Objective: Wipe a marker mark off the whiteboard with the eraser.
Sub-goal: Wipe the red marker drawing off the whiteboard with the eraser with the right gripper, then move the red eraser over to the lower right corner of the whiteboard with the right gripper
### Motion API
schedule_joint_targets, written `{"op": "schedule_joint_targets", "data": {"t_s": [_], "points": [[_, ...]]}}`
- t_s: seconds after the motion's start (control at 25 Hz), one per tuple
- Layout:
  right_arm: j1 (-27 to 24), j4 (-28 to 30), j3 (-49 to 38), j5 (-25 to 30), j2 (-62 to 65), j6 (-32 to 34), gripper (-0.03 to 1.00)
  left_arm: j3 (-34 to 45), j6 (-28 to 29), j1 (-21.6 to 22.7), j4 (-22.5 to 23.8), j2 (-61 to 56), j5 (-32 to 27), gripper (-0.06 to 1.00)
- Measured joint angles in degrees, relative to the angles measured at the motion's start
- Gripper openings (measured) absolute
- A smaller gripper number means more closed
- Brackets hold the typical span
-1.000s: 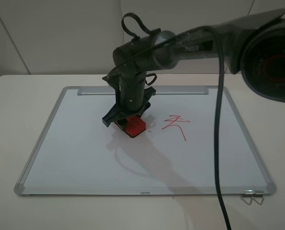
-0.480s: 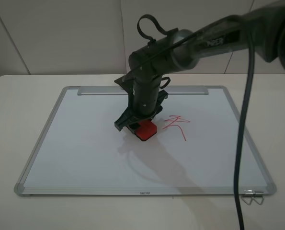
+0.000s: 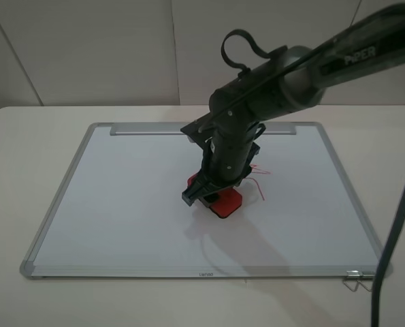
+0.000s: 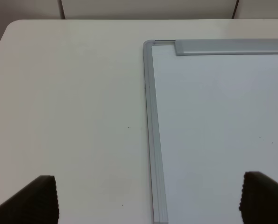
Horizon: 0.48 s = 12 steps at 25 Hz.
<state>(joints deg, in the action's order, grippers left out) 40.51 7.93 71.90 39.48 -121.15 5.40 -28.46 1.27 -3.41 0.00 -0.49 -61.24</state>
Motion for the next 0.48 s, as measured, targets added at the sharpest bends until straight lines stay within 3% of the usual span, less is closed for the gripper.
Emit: {"op": "schedule_joint_targets", "data": {"t_s": [0.48], "points": [[0.0,-0.39,-3.68,9.17,13.27,4.55,0.49,0.0,0.0,0.0,0.0,0.0,0.0,0.77]]}}
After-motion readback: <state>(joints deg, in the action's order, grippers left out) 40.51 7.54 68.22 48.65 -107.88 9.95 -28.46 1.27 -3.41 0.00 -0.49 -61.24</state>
